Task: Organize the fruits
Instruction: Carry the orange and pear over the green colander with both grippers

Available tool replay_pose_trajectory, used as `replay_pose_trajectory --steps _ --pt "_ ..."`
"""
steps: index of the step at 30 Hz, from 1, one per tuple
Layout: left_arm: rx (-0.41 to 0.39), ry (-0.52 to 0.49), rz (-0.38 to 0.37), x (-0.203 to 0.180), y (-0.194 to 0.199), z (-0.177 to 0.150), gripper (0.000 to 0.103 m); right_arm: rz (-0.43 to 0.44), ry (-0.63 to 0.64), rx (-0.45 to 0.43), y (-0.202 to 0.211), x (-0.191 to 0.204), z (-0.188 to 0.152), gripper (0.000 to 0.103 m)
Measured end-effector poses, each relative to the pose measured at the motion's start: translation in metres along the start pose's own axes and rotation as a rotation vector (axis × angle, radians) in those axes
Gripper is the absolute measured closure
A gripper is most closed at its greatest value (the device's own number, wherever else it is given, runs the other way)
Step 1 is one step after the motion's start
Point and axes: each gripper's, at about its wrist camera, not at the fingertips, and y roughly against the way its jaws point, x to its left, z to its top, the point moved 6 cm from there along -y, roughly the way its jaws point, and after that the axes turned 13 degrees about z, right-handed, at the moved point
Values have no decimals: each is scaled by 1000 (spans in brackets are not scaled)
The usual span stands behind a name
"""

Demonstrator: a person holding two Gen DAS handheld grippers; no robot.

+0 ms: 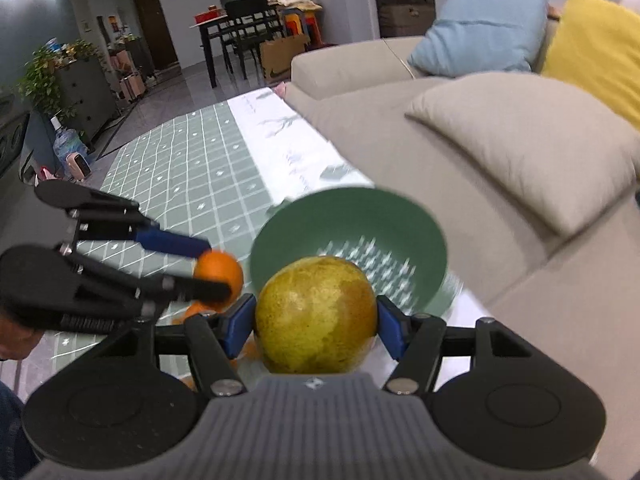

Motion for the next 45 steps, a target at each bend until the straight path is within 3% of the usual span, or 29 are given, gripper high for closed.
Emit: replay_pose_trajectory --steps 8,16,21,33,39,42,44,45 --pt "42 -119 11 -6 -46 23 57 8 157 88 -40 -38 44 42" --pt "121 -155 17 -6 -87 20 57 105 314 294 -101 -56 66 42" --pt "171 -179 7 -10 -106 9 57 132 341 423 -133 -63 56 42" --pt "249 -199 -40 -18 -128 3 62 172 403 618 -162 -71 21 42" --pt "254 -195 -52 -19 -130 7 62 143 439 655 -164 -77 12 42" --pt "240 -204 -29 -20 -126 8 56 126 434 656 -164 -77 11 41" --pt "231 -217 1 -19 -122 8 39 114 445 662 -164 -76 11 41" --pt "222 -222 8 -18 -119 8 39 108 456 662 -163 -75 10 37"
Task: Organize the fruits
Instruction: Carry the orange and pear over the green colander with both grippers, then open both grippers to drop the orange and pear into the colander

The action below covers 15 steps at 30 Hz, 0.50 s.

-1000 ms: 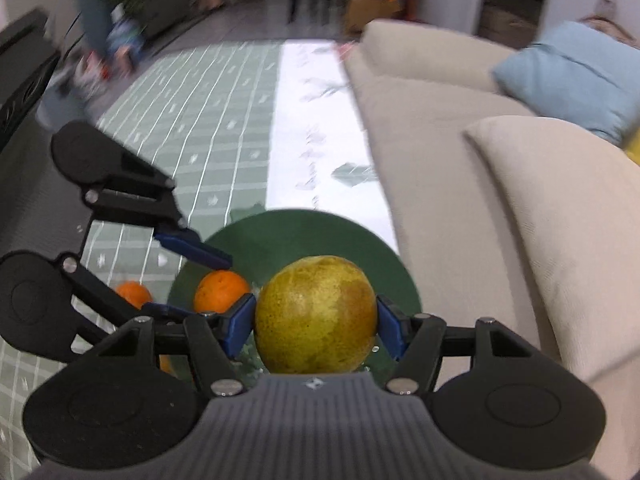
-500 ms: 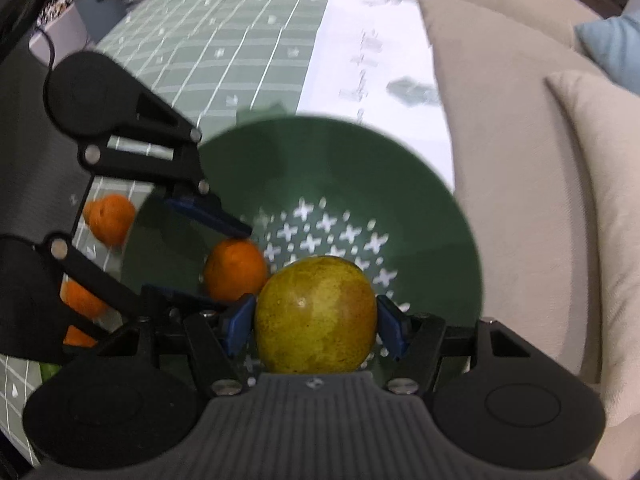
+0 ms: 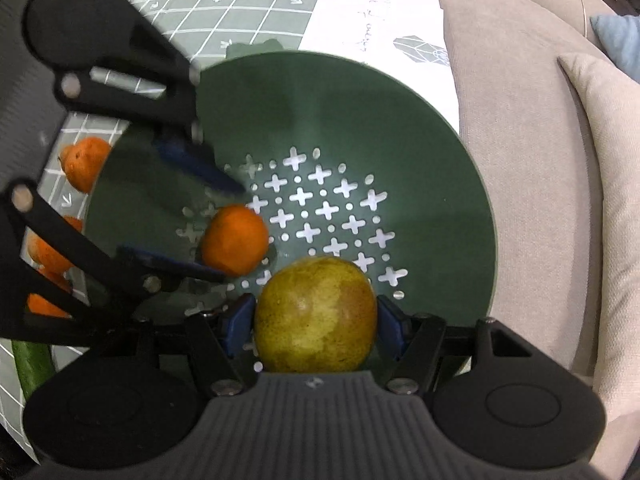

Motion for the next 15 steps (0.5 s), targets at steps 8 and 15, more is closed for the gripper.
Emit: replay_pose_trajectory --steps 8,15 --pt "-86 131 67 28 59 -21 39 -66 -66 -173 55 11 8 39" --pt "-139 320 140 44 119 -82 39 -153 -129 -405 110 74 -22 35"
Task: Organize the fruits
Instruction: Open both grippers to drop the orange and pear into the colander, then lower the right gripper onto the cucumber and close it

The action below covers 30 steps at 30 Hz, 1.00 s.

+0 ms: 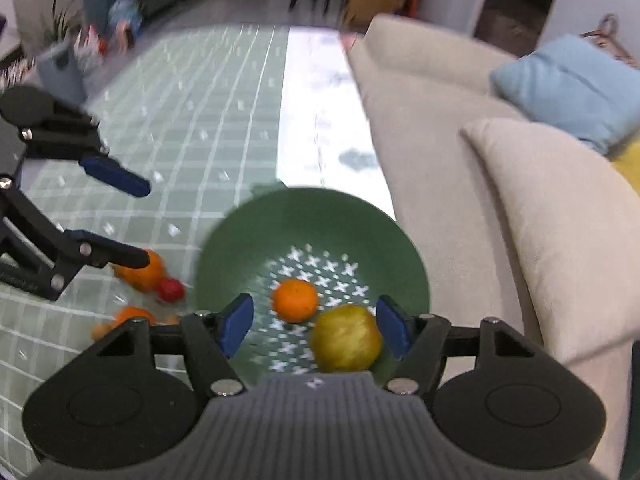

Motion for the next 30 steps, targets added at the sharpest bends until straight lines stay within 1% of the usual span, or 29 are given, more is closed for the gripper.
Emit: replay_pose_trajectory --steps 3,6,7,12,13,16,18,21,23,25,27,30 --pt "0 72 36 6 19 -22 36 -25 -36 -56 16 28 -17 34" --pt "0 121 43 6 29 -41 34 -23 -79 -86 26 55 -34 25" --pt "1 132 40 5 31 -46 34 -22 -93 -95 28 63 -40 24" --pt "-8 191 32 2 48 -74 35 -37 -182 -124 31 98 -70 28" --pt "-11 197 35 1 49 -77 35 -43 -202 -116 30 103 -74 30" --pt "-49 181 62 -4 55 -95 35 -27 -239 -118 22 117 -83 32" --pt "-36 160 68 -8 56 -105 35 -27 -219 -117 19 127 -87 33" --pt "12 181 33 -9 53 -117 35 -21 -179 -99 17 139 -92 34" --pt "30 201 17 -7 52 -122 35 14 -166 -78 13 145 -96 34" --pt "38 202 10 -5 51 -125 35 44 -142 -52 7 150 -98 38" --pt "40 198 4 -3 51 -125 34 62 -106 -24 1 154 -99 39" --pt "43 195 3 1 48 -124 31 93 -59 23 -10 159 -100 44"
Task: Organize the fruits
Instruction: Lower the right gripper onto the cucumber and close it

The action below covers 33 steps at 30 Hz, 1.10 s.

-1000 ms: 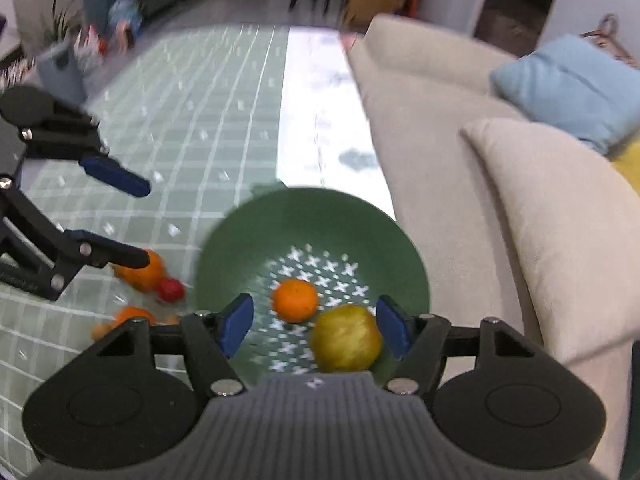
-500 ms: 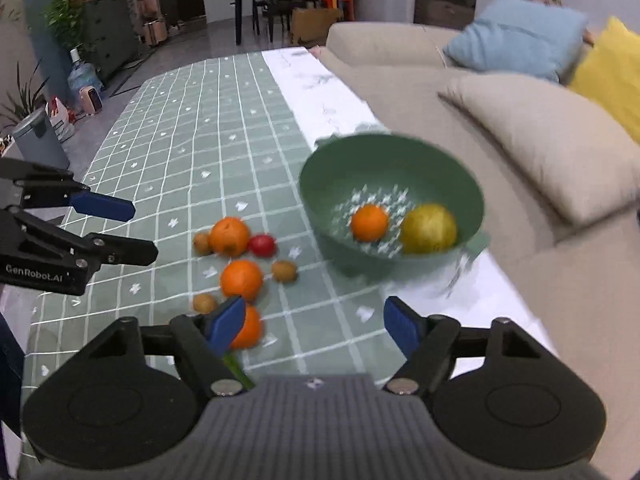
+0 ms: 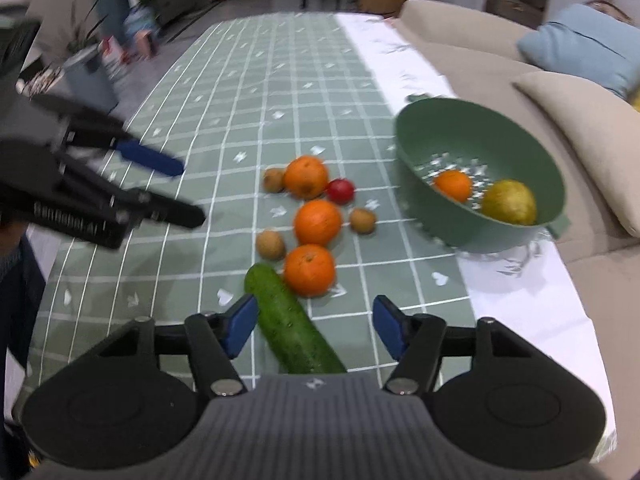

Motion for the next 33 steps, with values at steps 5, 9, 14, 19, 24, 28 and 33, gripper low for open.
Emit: replay_pose_trajectory --steps 5,9,14,19,24,28,33 --pt "12 -29 25 10 -13 3 29 22 137 94 -25 10 -3 44" --pt "-5 -64 48 14 -21 8 29 35 199 156 -43 13 -7 44" --pt "2 -108 35 15 -32 14 29 55 231 214 -59 11 -13 46" --pt "12 -123 18 13 -41 14 29 70 278 258 -70 10 -19 56" --pt "24 -133 6 10 -48 14 29 86 283 276 -75 4 -18 64" --pt "30 -142 -3 6 -51 13 29 105 285 284 -77 0 -18 64" --pt "32 -156 -4 3 -55 16 29 119 278 280 -77 -1 -17 65"
